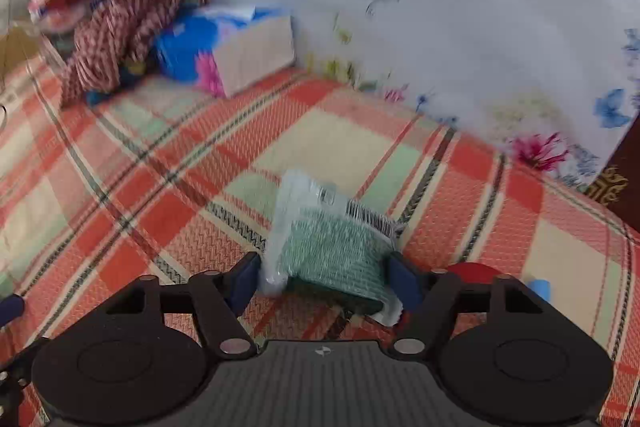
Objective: Organize objects
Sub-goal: 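Grasp the green-and-white wrapped packet with the left gripper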
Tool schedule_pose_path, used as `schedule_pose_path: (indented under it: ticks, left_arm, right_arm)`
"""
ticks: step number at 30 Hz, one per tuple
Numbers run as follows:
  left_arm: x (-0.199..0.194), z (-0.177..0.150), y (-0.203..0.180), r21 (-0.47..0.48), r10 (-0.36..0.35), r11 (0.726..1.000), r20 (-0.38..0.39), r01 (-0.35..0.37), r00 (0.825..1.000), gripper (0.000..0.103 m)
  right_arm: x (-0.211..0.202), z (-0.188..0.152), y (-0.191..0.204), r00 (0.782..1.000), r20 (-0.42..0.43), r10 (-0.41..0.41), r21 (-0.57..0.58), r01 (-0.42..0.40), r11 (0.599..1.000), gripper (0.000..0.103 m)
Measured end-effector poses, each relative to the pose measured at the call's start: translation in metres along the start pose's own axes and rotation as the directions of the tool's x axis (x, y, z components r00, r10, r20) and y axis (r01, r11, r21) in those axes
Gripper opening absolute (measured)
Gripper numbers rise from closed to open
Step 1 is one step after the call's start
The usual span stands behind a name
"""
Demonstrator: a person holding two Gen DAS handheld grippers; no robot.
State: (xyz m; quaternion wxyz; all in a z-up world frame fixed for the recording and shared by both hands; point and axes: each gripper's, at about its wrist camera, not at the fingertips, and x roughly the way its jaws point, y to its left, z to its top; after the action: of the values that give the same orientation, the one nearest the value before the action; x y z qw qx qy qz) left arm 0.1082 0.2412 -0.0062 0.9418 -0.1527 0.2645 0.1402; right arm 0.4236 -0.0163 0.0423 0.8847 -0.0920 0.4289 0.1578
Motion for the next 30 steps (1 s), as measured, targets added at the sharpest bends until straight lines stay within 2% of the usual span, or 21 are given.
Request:
schedule_pose_path:
  ticks: [1, 4, 7, 9, 12, 14, 15, 18, 20, 21, 22, 23, 25, 28, 30]
  left_arm:
    - [0.001, 0.001, 0.002, -0.011, -0.009, 1.000, 0.002, 0.010, 1.000, 0.078]
    - [0.000, 0.001, 0.005, -0.041, -0.028, 0.999, 0.008, 0.028, 1.000, 0.078]
    - [0.001, 0.002, 0.007, -0.048, -0.035, 0.998, 0.010, 0.036, 0.999, 0.078]
    - [0.001, 0.002, 0.006, -0.049, -0.038, 0.998, 0.009, 0.038, 0.999, 0.079]
    - [0.001, 0.002, 0.004, -0.040, -0.041, 0.998, 0.004, 0.041, 0.999, 0.080]
    - [0.001, 0.002, 0.001, -0.023, -0.034, 0.999, -0.001, 0.034, 0.999, 0.082]
    - [0.002, 0.002, -0.001, -0.009, -0.029, 1.000, -0.006, 0.029, 1.000, 0.083]
    - [0.003, 0.002, -0.013, 0.061, -0.010, 0.998, -0.036, 0.012, 0.999, 0.088]
    - [0.001, 0.003, -0.027, 0.127, 0.008, 0.992, -0.086, 0.003, 0.996, 0.088]
    - [-0.005, 0.002, -0.035, 0.128, -0.018, 0.991, -0.118, 0.033, 0.993, 0.087]
    - [-0.014, 0.002, -0.043, 0.097, -0.081, 0.991, -0.147, 0.096, 0.986, 0.087]
    - [-0.026, 0.000, -0.051, 0.059, -0.164, 0.983, -0.171, 0.176, 0.972, 0.087]
    - [-0.050, -0.003, -0.073, 0.027, -0.291, 0.953, -0.206, 0.303, 0.934, 0.087]
    - [-0.073, -0.016, -0.109, 0.032, -0.410, 0.900, -0.278, 0.435, 0.869, 0.087]
    - [-0.076, -0.028, -0.129, 0.045, -0.443, 0.873, -0.343, 0.485, 0.828, 0.087]
  right_arm:
    - [-0.001, 0.000, 0.006, 1.000, -0.003, -0.010, -0.014, 0.010, 1.000, 0.053]
    - [-0.016, -0.014, 0.030, 1.000, 0.004, -0.004, -0.103, 0.005, 0.995, 0.043]
    - [-0.045, -0.053, 0.050, 0.999, 0.043, 0.024, -0.194, -0.016, 0.981, 0.041]
    - [-0.071, -0.091, 0.061, 0.996, 0.076, 0.036, -0.252, -0.016, 0.967, 0.041]
    - [-0.112, -0.152, 0.070, 0.991, 0.136, -0.003, -0.342, 0.050, 0.938, 0.041]
    - [-0.139, -0.186, 0.067, 0.986, 0.159, -0.058, -0.359, 0.112, 0.927, 0.041]
    - [-0.150, -0.201, 0.064, 0.984, 0.160, -0.080, -0.346, 0.132, 0.929, 0.041]
    - [-0.181, -0.241, 0.049, 0.980, 0.155, -0.124, -0.245, 0.160, 0.956, 0.062]
    - [-0.201, -0.260, 0.036, 0.983, 0.156, -0.098, -0.147, 0.121, 0.982, 0.064]
    - [-0.208, -0.268, 0.031, 0.985, 0.155, -0.074, -0.104, 0.091, 0.990, 0.070]
    - [-0.216, -0.278, 0.026, 0.986, 0.157, -0.047, -0.066, 0.057, 0.996, 0.076]
    - [-0.221, -0.287, 0.022, 0.987, 0.162, -0.024, -0.036, 0.031, 0.999, 0.077]
    - [-0.223, -0.297, 0.020, 0.987, 0.159, 0.007, 0.006, -0.008, 1.000, 0.076]
    - [-0.224, -0.303, 0.031, 0.984, 0.177, 0.012, 0.030, -0.018, 0.999, 0.076]
    - [-0.220, -0.301, 0.031, 0.981, 0.196, 0.012, 0.030, -0.018, 0.999, 0.076]
